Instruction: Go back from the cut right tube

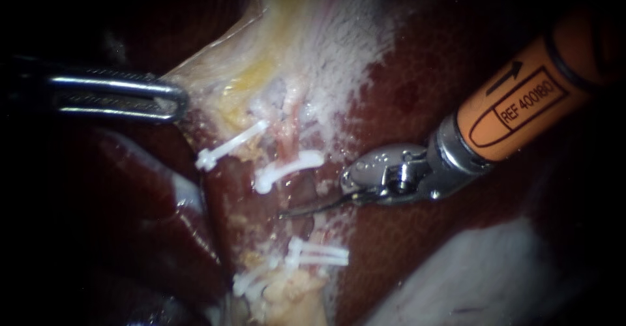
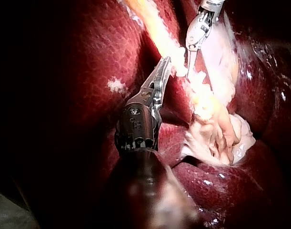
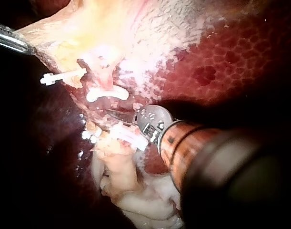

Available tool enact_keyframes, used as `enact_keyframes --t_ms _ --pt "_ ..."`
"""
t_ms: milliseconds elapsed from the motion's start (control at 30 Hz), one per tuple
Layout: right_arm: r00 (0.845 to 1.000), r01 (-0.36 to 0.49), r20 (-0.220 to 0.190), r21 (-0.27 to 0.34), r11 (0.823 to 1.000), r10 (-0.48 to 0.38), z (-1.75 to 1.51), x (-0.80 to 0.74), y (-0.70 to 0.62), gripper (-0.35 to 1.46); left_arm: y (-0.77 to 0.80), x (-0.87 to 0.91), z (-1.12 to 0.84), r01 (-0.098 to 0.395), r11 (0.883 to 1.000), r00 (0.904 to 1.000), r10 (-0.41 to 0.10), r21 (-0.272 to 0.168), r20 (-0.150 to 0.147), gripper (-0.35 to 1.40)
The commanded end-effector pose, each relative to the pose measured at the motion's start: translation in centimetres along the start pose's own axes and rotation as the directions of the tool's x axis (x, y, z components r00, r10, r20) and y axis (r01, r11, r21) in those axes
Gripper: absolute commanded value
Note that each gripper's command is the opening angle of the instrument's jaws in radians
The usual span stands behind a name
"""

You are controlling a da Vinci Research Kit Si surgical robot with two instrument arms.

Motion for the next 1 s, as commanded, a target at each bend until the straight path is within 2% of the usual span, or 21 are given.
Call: enact_keyframes --t_ms 33,400,467,567,700,1000 --pt "1.0 0.0 0.0 0.0 1.0 0.0 0.0 -0.01 0.0 -0.35 0.0 0.0 0.0 0.0 1.0 1.0 0.0 0.0 0.0 -0.3" --pt "1.0 -0.004 0.0 -0.003 1.0 0.004 0.01 -0.03 0.01 -0.35 0.0 0.01 0.0 0.0 1.0 1.0 0.0 0.0 0.0 -0.3" --pt "1.0 0.013 -0.014 -0.028 1.0 -0.013 0.01 -0.03 0.01 -0.05 0.0 0.01 0.0 -0.001 1.0 1.0 0.001 0.0 0.0 -0.3" --pt "0.999 0.032 -0.034 -0.068 0.997 -0.034 0.01 -0.03 0.02 0.31 0.0 0.01 -0.01 -0.001 1.0 1.0 0.001 0.0 0.0 -0.3" --pt "0.998 0.053 -0.04 -0.081 0.995 -0.056 0.0 -0.03 0.03 0.69 0.0 0.01 -0.01 -0.001 1.0 1.0 0.001 0.001 0.0 -0.3" --pt "0.997 0.063 -0.042 -0.087 0.994 -0.067 -0.02 -0.02 0.03 0.86 0.01 0.02 -0.02 -0.001 1.0 1.0 0.001 0.001 0.0 -0.3"
